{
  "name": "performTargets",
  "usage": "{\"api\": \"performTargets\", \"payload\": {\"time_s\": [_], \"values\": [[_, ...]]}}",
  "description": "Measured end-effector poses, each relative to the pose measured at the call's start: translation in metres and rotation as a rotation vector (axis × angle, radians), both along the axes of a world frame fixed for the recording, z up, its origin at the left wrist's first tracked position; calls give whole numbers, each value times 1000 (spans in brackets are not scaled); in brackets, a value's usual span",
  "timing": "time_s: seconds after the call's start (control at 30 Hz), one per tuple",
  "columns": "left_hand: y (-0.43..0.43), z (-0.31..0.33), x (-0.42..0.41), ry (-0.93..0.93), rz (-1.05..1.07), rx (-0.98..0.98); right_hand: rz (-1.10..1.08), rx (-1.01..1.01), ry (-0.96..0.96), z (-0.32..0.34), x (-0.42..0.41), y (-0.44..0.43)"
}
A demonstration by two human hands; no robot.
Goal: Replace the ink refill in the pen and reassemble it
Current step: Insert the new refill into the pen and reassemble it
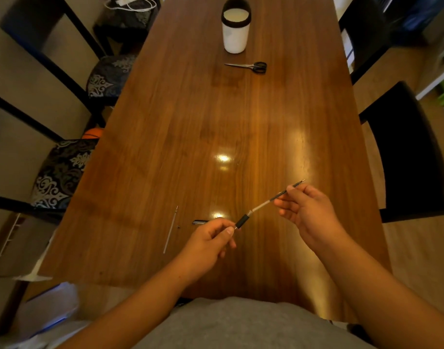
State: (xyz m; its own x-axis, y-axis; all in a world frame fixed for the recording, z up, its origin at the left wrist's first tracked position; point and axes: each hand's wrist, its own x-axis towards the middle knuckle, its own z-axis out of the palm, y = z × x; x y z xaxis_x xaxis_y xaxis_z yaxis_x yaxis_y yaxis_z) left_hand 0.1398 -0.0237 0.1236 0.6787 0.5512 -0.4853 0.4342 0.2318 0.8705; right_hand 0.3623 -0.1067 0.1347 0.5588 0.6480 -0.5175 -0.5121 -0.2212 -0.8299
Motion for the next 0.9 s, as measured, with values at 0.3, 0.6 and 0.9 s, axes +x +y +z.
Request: {"api": "performTargets", "payload": {"time_s": [0.3, 0.6, 0.9], "values": [[4, 8, 4, -34, -47, 5, 20, -46, -25, 3, 1, 3], [5, 4, 7, 13, -15, 35, 94, -42, -163, 4, -5, 0], [6, 0, 4, 51, -14, 2, 183, -39, -300, 5, -32, 5]]}}
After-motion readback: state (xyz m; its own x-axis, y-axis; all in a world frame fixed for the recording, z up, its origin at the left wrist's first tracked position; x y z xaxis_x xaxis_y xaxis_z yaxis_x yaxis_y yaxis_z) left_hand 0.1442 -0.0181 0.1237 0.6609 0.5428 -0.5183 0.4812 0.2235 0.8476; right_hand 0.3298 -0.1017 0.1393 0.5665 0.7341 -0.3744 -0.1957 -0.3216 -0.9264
